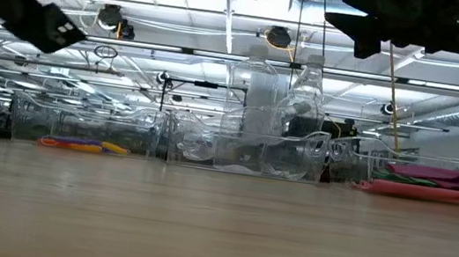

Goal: Pick & Place Sports Items
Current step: Put the green spring keychain into the left transparent bin

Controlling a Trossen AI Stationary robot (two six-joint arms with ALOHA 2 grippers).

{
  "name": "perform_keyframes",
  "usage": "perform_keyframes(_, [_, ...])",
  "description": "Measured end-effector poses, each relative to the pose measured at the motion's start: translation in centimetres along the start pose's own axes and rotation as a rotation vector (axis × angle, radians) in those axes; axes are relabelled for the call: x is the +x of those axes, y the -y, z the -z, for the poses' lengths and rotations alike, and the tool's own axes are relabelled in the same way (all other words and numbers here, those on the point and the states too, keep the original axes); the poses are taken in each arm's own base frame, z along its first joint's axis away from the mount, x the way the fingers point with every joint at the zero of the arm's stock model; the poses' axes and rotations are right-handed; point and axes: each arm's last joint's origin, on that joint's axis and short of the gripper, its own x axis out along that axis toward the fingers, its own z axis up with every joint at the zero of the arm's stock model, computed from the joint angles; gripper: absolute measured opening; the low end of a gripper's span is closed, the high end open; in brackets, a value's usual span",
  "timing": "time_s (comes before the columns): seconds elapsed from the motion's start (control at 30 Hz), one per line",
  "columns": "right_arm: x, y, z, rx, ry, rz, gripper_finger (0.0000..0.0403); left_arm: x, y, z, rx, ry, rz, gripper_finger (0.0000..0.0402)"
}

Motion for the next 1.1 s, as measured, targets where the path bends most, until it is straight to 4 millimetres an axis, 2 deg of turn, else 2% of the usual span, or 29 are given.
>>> perform_keyframes(0.2, [0.0,0.1,0.0,-0.002,0.002,0.039,0.0196,2.7,0.4,1.5,-0.12,-0.193,-0.037,0.0161])
perform_keyframes(0.43, [0.0,0.1,0.0,0.001,0.002,0.049,0.0196,5.3,-0.5,2.8,-0.212,-0.332,-0.187,0.0161])
perform_keyframes(0.63, [0.0,0.1,0.0,0.001,0.003,0.048,0.0196,6.6,-1.1,4.1,-0.289,-0.441,-0.278,0.0161])
perform_keyframes(1.1, [0.0,0.1,0.0,0.001,0.002,0.048,0.0196,8.6,-1.7,5.6,-0.3,-0.575,-0.272,0.0161])
